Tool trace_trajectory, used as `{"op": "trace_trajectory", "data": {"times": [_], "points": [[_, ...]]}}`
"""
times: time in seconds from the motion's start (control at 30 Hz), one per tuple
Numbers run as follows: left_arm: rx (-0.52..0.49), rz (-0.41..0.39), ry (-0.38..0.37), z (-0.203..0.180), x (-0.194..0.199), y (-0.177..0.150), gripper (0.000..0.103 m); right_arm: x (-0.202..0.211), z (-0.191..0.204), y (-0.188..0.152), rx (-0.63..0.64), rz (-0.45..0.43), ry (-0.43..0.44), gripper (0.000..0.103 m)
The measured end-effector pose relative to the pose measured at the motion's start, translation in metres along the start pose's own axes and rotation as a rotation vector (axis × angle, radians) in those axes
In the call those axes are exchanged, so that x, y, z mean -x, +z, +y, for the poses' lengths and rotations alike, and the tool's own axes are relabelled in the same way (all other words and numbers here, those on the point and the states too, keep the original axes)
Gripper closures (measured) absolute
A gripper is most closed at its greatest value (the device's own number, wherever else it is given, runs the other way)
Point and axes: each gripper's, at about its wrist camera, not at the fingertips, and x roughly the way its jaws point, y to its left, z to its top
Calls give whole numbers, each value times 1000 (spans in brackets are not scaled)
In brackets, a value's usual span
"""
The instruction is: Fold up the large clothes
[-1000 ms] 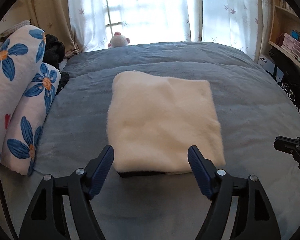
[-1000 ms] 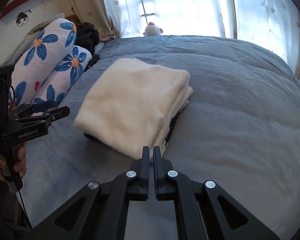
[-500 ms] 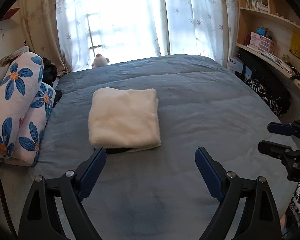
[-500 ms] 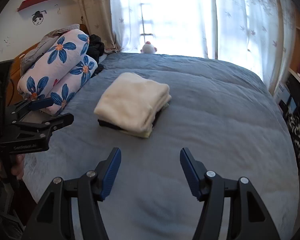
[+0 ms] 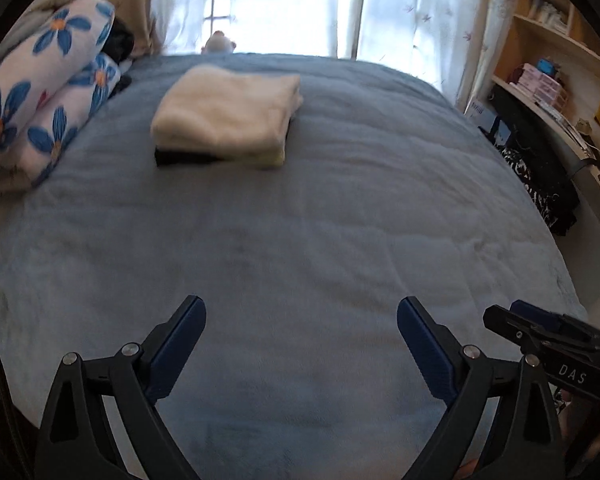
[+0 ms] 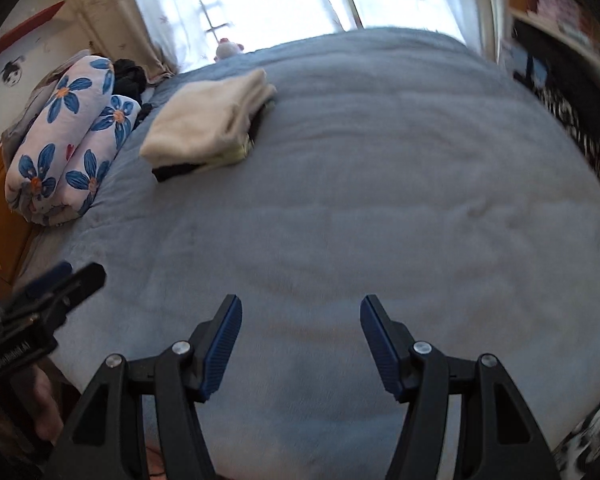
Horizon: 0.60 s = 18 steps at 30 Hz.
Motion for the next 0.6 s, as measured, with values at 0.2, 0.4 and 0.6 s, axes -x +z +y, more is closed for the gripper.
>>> {"op": "trace_trajectory", "data": {"times": [0.2, 0.4, 0.6], "points": [[59, 42, 14, -1, -11, -29, 7, 1, 5, -32, -12, -71, -80, 41], [25, -7, 52, -10, -1, -43, 7, 10, 9, -47, 15, -130, -98, 41], [12, -18, 56, -14, 2, -51, 7, 14, 15, -52, 44, -145, -113, 41]]}}
